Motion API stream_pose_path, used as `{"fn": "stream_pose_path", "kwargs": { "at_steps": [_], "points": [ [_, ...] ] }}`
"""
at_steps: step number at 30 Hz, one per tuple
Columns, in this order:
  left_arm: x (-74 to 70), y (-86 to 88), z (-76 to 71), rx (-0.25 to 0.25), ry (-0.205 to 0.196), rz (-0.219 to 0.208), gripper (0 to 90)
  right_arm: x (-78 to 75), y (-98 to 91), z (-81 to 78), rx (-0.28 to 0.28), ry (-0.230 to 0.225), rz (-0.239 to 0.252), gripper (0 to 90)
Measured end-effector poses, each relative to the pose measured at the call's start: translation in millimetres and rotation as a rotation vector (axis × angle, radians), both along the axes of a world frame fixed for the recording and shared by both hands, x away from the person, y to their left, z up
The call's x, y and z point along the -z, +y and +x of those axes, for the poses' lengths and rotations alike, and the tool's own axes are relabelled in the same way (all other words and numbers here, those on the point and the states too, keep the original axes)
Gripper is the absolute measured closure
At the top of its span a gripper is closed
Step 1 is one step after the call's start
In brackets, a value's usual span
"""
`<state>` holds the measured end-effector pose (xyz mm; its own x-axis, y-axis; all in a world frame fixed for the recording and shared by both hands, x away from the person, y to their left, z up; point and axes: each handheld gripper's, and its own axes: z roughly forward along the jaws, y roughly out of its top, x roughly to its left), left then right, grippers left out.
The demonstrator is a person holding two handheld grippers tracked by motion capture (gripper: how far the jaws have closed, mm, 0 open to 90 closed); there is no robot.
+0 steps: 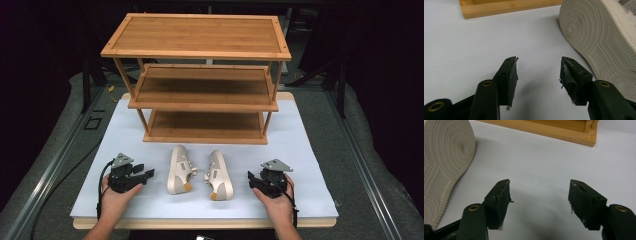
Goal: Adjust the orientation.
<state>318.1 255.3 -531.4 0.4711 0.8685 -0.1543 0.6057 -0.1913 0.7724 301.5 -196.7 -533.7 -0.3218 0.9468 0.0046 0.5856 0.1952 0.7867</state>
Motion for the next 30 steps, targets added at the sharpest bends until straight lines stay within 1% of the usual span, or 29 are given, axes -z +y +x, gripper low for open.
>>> {"fn": "stream_pose_path", "kwargs": {
  "at_steps": [4,9,13,14,21,24,30],
  "points": [
    [-1.3,-1.2,-1.1,0.000,0.004,-0.010,48.1,-0.3,-0.2,-0.6,0.000,-0.005,0.002,33.5],
    [-4.5,-3.9,-2.9,0.003,-0.007,-0.013,48.8,-0.9,-0.5,-1.7,0.003,-0.005,0.005,33.9],
    [-7.2,-7.5,-5.0,0.016,-0.016,-0.009,50.6,-0.7,-0.5,-1.2,0.002,-0.001,0.006,34.2],
    [-8.4,-8.3,-5.8,0.023,-0.017,-0.002,50.7,-1.0,0.0,-1.7,-0.002,0.000,0.010,34.2],
    [-14.1,-14.9,-10.7,0.046,-0.033,-0.012,51.1,-1.1,1.2,-2.0,-0.003,-0.001,0.007,34.2],
    [-17.6,-19.0,-14.0,0.060,-0.045,-0.010,52.8,-1.4,1.0,-2.0,0.001,-0.003,0.007,34.2],
    [-22.5,-24.8,-18.1,0.079,-0.049,-0.014,55.1,-1.6,0.2,-1.8,0.004,-0.006,0.009,34.8]
  ]
}}
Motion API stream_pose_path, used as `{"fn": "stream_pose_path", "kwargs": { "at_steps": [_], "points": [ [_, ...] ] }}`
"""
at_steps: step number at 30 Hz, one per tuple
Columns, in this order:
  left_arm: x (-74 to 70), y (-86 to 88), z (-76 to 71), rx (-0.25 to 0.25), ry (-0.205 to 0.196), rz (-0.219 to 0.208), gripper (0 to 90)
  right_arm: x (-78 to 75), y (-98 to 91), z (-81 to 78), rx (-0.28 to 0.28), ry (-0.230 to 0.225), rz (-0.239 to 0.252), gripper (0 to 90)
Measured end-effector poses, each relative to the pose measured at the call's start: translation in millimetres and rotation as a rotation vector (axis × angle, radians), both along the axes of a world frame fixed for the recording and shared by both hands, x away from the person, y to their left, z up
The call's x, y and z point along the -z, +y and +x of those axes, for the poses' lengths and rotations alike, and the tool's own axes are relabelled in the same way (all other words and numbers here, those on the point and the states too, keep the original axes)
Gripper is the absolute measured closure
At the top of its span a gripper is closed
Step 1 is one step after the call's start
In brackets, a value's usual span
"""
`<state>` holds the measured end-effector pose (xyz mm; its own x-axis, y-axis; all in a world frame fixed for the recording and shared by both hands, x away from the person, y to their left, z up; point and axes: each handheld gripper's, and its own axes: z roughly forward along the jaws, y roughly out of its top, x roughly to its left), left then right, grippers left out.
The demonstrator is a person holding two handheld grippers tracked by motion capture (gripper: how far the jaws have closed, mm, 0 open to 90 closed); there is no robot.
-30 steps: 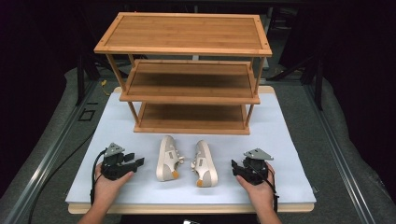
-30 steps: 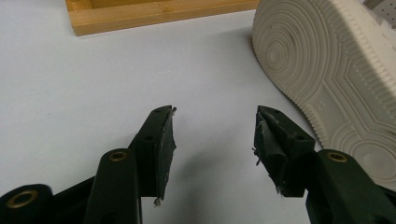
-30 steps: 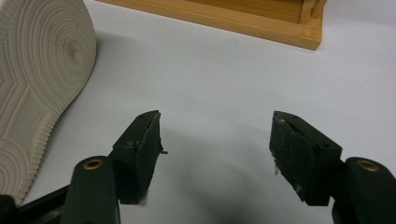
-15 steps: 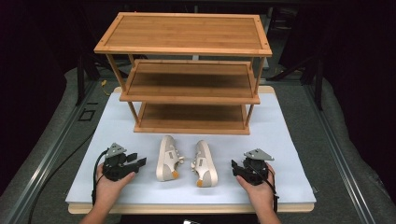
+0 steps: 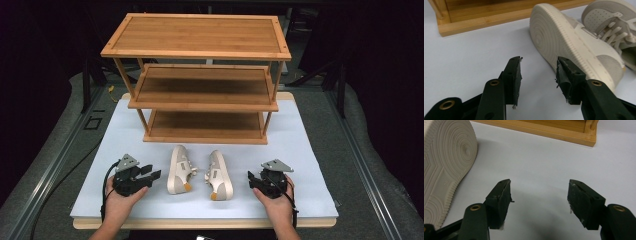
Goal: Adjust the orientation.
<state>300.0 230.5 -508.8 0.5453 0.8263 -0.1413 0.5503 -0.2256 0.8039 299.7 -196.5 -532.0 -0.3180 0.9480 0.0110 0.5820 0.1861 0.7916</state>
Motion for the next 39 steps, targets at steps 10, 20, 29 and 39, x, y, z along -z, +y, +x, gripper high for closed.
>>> {"fn": "stream_pose_path", "kwargs": {
  "at_steps": [10,20,29,39],
  "points": [
    [-10.7,-14.5,-11.1,0.067,-0.012,0.005,67.6,-0.2,-0.2,0.0,0.004,0.001,0.006,35.0],
    [-16.3,-23.1,-17.3,0.133,-0.024,0.013,84.3,0.7,-1.6,0.8,0.008,0.008,0.017,35.4],
    [-16.1,-32.9,-17.5,0.165,-0.031,0.021,86.9,0.9,-0.6,0.9,0.011,0.008,0.015,35.3],
    [-11.0,-37.3,-17.1,0.171,-0.028,0.044,86.9,0.4,-0.8,0.7,0.014,0.004,0.020,35.3]
  ]
}}
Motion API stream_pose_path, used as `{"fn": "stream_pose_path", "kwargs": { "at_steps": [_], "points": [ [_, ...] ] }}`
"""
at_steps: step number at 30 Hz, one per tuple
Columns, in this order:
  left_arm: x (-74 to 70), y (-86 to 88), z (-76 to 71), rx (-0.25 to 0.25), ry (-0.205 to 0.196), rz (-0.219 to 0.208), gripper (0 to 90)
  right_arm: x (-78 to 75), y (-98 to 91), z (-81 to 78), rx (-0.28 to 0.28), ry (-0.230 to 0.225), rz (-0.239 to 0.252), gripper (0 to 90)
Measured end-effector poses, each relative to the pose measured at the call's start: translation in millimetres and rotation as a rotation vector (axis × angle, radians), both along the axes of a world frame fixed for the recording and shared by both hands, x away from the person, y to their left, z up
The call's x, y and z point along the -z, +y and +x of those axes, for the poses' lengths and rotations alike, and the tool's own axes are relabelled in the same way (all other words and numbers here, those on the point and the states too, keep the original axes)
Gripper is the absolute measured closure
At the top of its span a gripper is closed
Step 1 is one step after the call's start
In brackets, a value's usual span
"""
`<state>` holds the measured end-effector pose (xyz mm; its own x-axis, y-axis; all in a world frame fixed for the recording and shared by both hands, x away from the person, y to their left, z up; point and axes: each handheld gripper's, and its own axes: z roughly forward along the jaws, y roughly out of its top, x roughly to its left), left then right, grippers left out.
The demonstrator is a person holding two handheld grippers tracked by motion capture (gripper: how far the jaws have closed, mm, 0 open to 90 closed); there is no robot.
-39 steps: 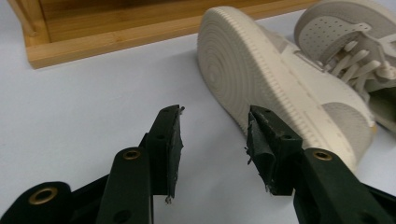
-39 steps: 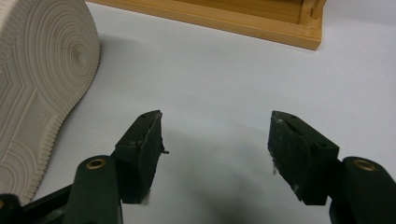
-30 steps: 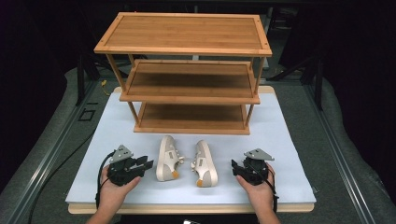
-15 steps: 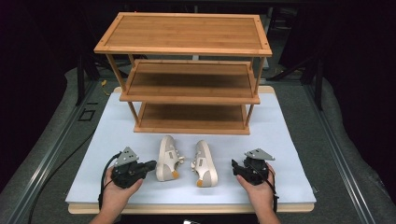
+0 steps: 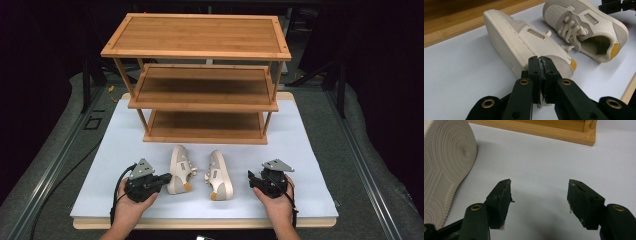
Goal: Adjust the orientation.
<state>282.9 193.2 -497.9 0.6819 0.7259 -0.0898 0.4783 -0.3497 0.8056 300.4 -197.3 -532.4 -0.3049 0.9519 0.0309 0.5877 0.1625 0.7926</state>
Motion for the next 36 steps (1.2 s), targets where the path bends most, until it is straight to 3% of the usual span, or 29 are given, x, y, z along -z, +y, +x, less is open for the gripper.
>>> {"fn": "stream_pose_path", "kwargs": {
  "at_steps": [19,27,36],
  "points": [
    [2.5,10.3,0.8,-0.008,0.008,-0.015,85.6,0.3,-2.3,0.2,0.009,0.003,0.013,35.4],
    [3.0,16.6,-0.8,-0.027,0.009,0.001,85.8,-1.1,-3.6,-1.0,0.016,-0.002,0.016,35.4],
    [6.8,31.6,2.1,-0.069,0.044,0.028,85.5,-2.9,-3.4,-2.4,0.020,-0.024,0.029,37.6]
  ]
}}
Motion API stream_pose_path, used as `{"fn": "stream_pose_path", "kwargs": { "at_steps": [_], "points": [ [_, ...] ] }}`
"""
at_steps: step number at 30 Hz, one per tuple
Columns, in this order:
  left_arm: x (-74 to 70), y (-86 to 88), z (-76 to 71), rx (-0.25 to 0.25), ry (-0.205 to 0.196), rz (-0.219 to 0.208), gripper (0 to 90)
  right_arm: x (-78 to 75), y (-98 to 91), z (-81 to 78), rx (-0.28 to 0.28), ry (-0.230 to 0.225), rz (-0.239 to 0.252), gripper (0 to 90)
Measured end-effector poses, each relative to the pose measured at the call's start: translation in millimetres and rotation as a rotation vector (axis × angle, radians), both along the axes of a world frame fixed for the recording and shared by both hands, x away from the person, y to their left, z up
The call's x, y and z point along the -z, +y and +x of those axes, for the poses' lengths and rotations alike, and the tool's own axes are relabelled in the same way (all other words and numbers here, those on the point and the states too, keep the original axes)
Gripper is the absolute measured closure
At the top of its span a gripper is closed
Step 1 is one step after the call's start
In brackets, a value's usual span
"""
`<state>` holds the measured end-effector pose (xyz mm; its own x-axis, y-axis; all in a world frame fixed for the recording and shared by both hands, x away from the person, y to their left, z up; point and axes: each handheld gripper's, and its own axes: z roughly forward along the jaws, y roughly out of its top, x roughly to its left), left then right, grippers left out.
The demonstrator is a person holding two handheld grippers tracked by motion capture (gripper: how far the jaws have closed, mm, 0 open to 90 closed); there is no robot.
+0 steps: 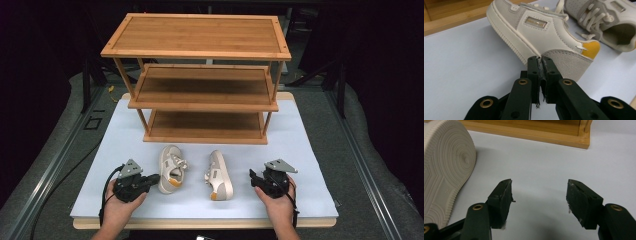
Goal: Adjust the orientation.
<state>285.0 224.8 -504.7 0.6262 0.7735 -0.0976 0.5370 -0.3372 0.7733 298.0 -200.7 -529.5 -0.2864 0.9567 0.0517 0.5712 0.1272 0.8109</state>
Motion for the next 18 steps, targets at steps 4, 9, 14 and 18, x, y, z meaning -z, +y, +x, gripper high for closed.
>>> {"fn": "stream_pose_path", "kwargs": {
  "at_steps": [4,9,14,18],
  "points": [
    [3.5,3.7,3.2,-0.023,0.012,0.029,85.2,-1.1,0.7,-1.0,-0.010,-0.008,0.002,39.7],
    [6.0,18.3,9.7,-0.086,0.020,0.038,85.2,-1.2,2.2,-1.3,-0.024,-0.001,0.007,40.6],
    [6.4,25.6,12.5,-0.118,0.025,-0.010,77.0,-2.2,4.1,-2.0,-0.039,0.001,0.007,43.8],
    [9.4,25.2,13.8,-0.132,0.023,-0.018,67.5,-4.1,7.1,-3.5,-0.076,0.009,0.012,56.7]
  ]
}}
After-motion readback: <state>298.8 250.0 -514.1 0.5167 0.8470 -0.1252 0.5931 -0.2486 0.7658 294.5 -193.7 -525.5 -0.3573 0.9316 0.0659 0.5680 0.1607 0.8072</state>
